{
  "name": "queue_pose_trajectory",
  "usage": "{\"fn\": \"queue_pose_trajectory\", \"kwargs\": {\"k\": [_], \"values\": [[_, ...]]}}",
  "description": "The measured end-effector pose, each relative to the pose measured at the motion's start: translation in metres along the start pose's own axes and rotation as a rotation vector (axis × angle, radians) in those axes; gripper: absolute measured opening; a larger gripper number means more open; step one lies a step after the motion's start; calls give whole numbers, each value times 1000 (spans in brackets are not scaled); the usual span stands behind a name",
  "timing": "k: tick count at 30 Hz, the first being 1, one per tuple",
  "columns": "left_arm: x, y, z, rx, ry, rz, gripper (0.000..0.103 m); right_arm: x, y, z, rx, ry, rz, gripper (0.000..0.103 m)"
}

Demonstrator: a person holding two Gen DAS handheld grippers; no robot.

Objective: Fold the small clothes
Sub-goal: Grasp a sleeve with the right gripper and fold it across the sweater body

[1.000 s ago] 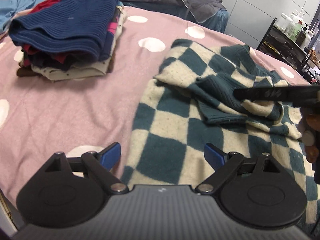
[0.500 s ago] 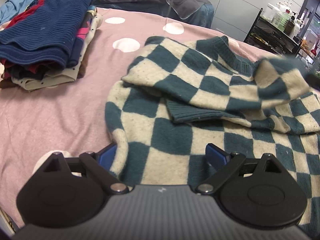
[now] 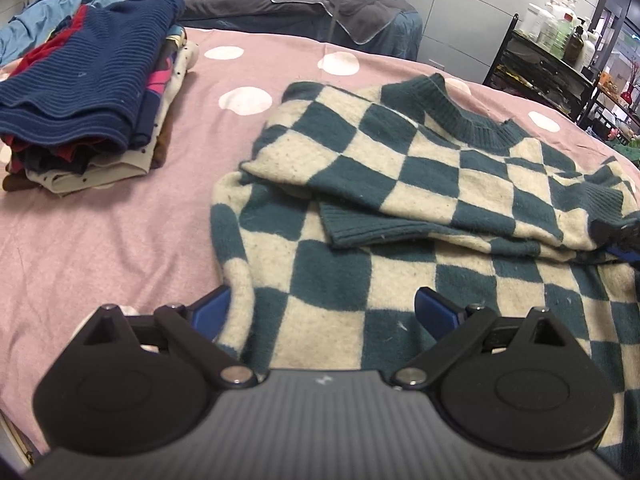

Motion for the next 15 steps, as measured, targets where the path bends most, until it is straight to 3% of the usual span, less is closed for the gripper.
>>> {"fn": "queue_pose_trajectory", "kwargs": {"k": [4,8,10,12,15], "values": [[-2,2,-2,5,-5,-8,100,-8,-14,21,-67,149,117,52],[-6,2,-2,-1,-2,-21,100,-7,-28,40,-179,165,197,54],[-7,1,-3,0,-1,-24,100,3,-29,26,-138,93,251,51],[-8,1,-4,1,0,-28,100,0,-25,7,-66,56,201,50],[-5,1,-2,-6,-3,-40,100,-17,-9,-26,62,117,174,51]]}}
Point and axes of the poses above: each gripper's, at about its wrist camera, not at the fingertips, and z roughly against the way its jaws point, x to its left, y to its underside, the point moved 9 cm from there along -z, roughly the way its jaws point
